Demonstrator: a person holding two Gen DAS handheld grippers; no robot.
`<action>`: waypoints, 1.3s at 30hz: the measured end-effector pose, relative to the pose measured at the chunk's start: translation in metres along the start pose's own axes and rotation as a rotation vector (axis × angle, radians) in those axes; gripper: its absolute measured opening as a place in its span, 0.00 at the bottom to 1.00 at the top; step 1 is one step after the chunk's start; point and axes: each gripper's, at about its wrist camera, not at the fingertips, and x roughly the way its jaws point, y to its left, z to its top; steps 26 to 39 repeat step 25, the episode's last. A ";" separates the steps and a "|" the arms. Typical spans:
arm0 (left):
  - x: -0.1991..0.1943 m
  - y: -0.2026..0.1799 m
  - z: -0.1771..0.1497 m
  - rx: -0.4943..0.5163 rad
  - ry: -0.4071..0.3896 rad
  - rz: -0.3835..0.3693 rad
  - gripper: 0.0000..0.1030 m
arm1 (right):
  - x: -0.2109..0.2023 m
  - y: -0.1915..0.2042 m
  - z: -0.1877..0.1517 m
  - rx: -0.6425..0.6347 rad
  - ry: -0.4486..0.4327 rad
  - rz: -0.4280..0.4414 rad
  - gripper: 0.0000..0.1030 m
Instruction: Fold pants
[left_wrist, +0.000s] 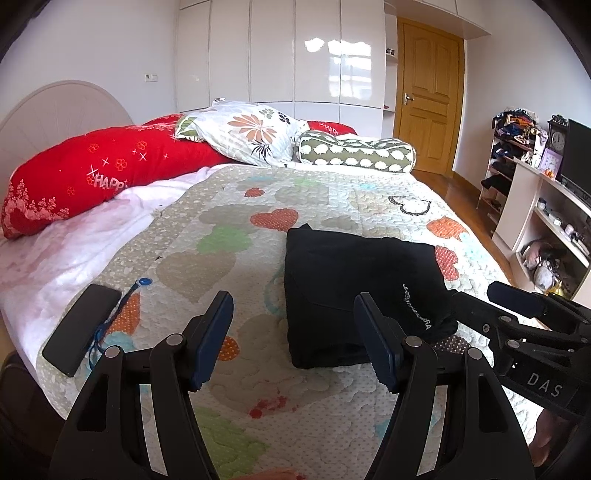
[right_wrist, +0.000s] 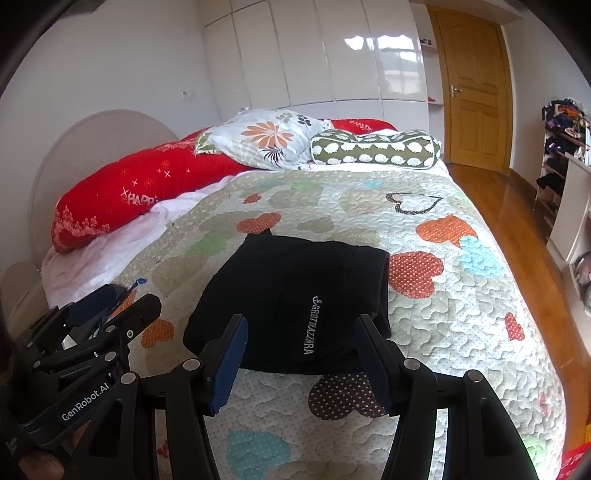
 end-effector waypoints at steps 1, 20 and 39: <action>0.000 0.000 0.000 0.001 0.000 0.001 0.66 | 0.001 0.000 0.000 0.000 0.004 -0.001 0.56; 0.002 0.001 -0.004 -0.003 0.007 -0.003 0.66 | 0.003 0.001 -0.003 -0.002 0.019 0.003 0.57; 0.007 0.003 -0.006 -0.007 0.018 -0.016 0.66 | 0.005 0.000 -0.004 -0.008 0.029 0.003 0.57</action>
